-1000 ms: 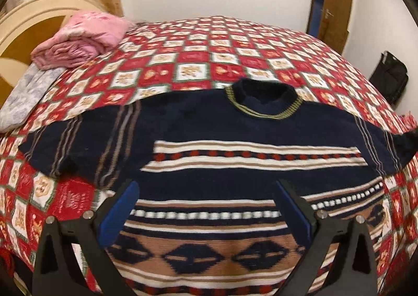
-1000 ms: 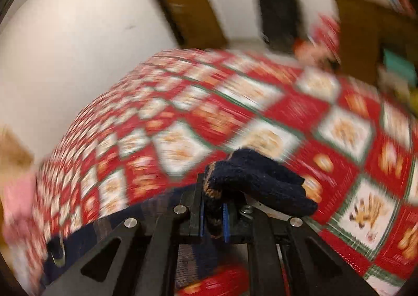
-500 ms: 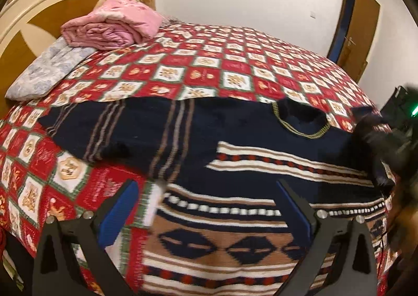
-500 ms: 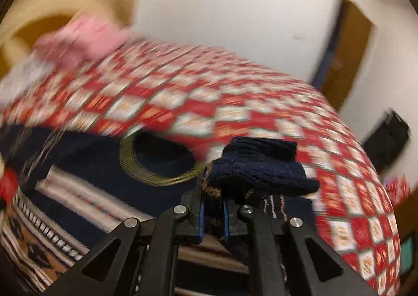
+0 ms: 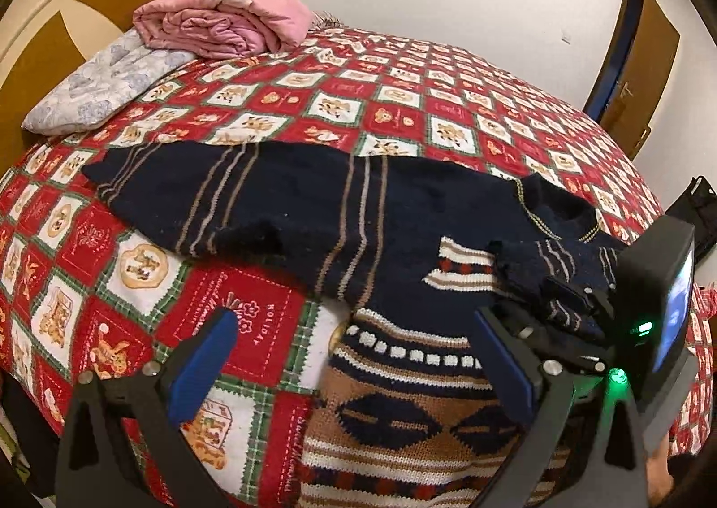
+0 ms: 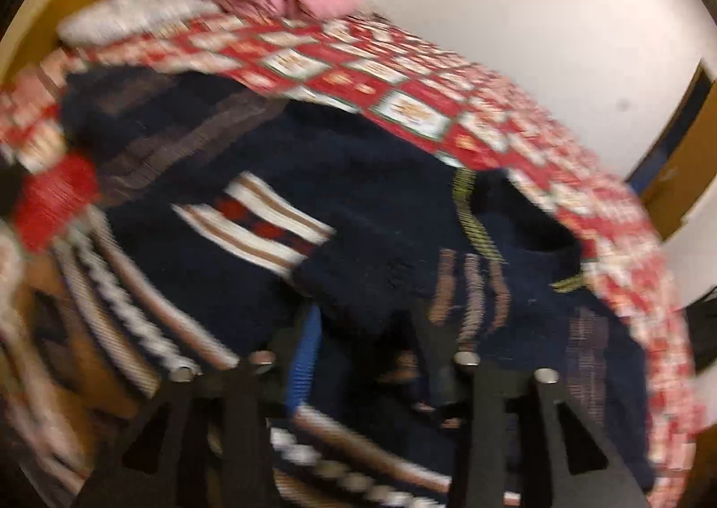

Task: Fold small clothes
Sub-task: 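Carry the held sleeve across the sweater body toward the other sleeve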

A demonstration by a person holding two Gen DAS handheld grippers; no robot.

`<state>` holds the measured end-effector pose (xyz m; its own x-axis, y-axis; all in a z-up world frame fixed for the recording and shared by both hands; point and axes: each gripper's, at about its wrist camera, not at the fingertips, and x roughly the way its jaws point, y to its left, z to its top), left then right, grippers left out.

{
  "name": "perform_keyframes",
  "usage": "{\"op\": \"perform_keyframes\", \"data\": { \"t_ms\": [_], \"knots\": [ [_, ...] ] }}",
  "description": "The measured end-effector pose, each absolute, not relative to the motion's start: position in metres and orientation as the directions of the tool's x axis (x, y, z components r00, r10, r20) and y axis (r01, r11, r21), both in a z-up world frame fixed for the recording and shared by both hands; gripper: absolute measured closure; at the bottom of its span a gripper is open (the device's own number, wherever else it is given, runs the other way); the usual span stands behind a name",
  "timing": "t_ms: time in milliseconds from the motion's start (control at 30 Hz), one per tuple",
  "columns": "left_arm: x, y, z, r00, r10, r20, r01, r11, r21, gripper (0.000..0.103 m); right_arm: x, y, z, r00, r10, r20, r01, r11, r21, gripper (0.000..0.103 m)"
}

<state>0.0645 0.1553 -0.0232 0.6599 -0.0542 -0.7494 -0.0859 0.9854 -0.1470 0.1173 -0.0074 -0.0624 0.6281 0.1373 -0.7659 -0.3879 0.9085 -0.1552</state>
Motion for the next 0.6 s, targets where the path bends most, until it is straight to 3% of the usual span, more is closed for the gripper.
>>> {"op": "perform_keyframes", "data": {
  "t_ms": [67, 133, 367, 533, 600],
  "knots": [
    [0.063, 0.155, -0.022, 0.666, -0.058, -0.744, -0.072, 0.987, -0.141, 0.0, 0.112, -0.01, -0.054, 0.564, 0.299, -0.769, -0.467, 0.884, 0.002, 0.042],
    [0.062, 0.153, -0.019, 0.671, -0.059, -0.74, -0.05, 0.991, -0.123, 0.0, 0.102, -0.019, -0.04, 0.57, 0.371, -0.733, -0.473, 0.878, 0.076, 0.042],
    [0.076, 0.143, -0.018, 0.677, -0.111, -0.728, 0.024, 0.991, -0.128, 0.0, 0.072, -0.131, 0.001, 0.723, 0.134, -0.678, -0.114, 0.991, 0.074, 0.042],
    [0.097, 0.107, -0.025, 0.644, -0.217, -0.734, 0.132, 0.976, -0.172, 0.0, 0.058, -0.165, 0.0, 0.713, 0.1, -0.694, -0.041, 0.994, 0.101, 0.042],
    [0.111, 0.088, -0.031, 0.618, -0.246, -0.747, 0.178, 0.969, -0.171, 0.006, 0.05, -0.166, -0.003, 0.71, 0.096, -0.698, -0.043, 0.995, 0.094, 0.042]
  ]
}}
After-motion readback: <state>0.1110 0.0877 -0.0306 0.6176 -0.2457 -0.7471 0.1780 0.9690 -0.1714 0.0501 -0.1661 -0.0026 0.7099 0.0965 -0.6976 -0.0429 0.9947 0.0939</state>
